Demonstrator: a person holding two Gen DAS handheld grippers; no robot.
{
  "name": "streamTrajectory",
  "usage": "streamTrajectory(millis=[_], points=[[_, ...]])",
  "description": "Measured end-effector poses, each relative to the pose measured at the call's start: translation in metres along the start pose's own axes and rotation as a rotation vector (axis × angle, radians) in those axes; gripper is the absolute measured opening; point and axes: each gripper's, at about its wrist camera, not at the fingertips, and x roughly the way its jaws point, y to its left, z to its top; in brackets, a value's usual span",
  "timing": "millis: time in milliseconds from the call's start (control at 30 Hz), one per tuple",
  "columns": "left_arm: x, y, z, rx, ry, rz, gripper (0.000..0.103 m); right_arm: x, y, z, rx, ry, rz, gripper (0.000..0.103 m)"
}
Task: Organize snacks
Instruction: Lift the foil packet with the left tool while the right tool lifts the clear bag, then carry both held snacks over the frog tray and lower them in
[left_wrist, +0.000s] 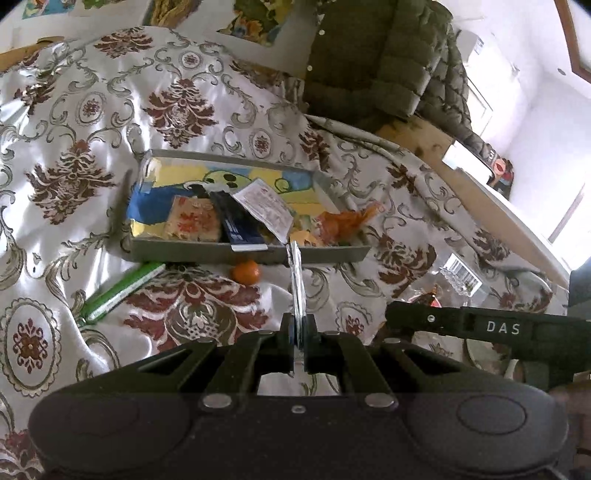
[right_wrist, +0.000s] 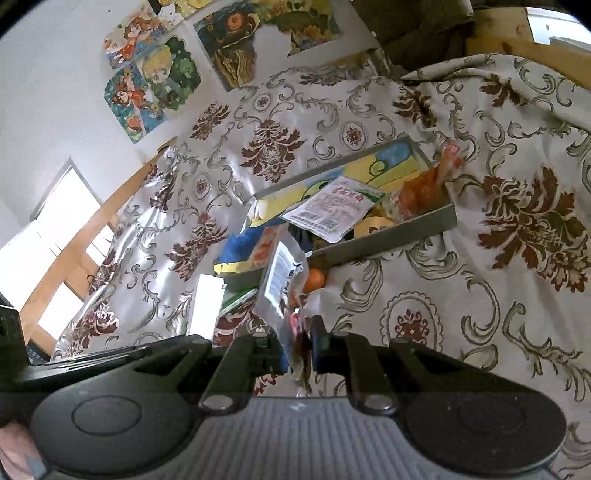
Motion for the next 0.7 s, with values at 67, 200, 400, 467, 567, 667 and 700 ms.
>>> streamTrajectory(millis=[67, 200, 400, 467, 567, 667, 700], points=[[0.0, 0.002, 0.005, -0.007, -0.018, 0.008, 0.003, 0.0, -0.001, 0.008, -0.005, 0.01, 0.007, 0.013], [0.005, 0.007, 0.024, -0.003, -0.046, 0.022, 0.003, 0.003, 0.003, 0.028, -0.067, -0.006, 0.025, 0.013], [0.029, 0.02, 0.062, 0.016, -0.061, 0.062, 0.003, 0.027, -0.01, 0.061, -0.026, -0.077, 0.072, 0.013], [0.041, 0.023, 0.076, 0.013, -0.074, 0.064, 0.003, 0.041, -0.02, 0.071, 0.038, -0.101, 0.104, 0.013], [0.062, 0.023, 0.093, 0.019, -0.081, 0.068, 0.003, 0.063, -0.034, 0.086, 0.068, -0.122, 0.102, 0.013], [0.087, 0.023, 0.108, 0.017, -0.074, 0.061, 0.003, 0.081, -0.05, 0.098, 0.106, -0.14, 0.092, 0.013], [0.098, 0.023, 0.113, 0.019, -0.067, 0.064, 0.003, 0.087, -0.056, 0.102, 0.121, -0.146, 0.088, 0.013]])
